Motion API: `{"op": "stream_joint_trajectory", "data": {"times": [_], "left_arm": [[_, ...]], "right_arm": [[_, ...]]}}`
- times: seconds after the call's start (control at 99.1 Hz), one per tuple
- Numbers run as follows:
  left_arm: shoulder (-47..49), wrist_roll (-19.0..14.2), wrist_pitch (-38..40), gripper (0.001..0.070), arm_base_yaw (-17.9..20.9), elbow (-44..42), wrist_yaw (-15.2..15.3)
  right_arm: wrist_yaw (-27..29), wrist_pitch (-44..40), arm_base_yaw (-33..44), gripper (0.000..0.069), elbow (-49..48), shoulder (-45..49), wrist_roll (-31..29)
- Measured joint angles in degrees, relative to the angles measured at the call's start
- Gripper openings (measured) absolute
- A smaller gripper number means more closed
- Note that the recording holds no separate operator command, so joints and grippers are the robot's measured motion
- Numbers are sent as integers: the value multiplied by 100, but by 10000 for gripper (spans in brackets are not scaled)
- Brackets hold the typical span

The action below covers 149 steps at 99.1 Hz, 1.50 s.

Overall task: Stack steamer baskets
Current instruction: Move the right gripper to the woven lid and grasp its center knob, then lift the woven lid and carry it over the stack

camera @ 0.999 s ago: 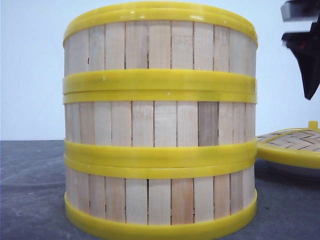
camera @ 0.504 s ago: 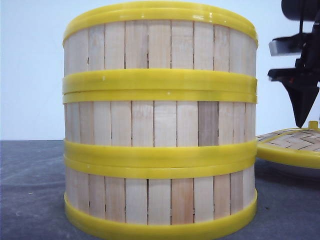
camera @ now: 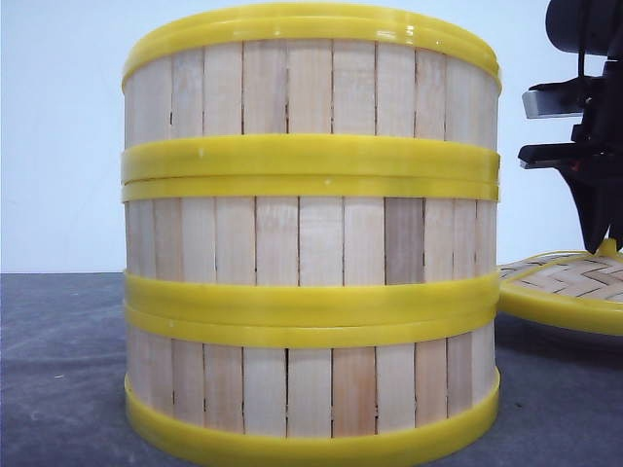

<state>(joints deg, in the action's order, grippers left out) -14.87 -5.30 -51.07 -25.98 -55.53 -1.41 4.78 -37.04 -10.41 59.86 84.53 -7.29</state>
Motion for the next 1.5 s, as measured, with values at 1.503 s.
{"op": "stream_joint_trajectory", "data": {"times": [1.503], "left_arm": [[0, 13, 0, 353, 0, 0, 0]], "right_arm": [[-1266, -2806, -1335, 56, 3904, -1115, 428]]}}
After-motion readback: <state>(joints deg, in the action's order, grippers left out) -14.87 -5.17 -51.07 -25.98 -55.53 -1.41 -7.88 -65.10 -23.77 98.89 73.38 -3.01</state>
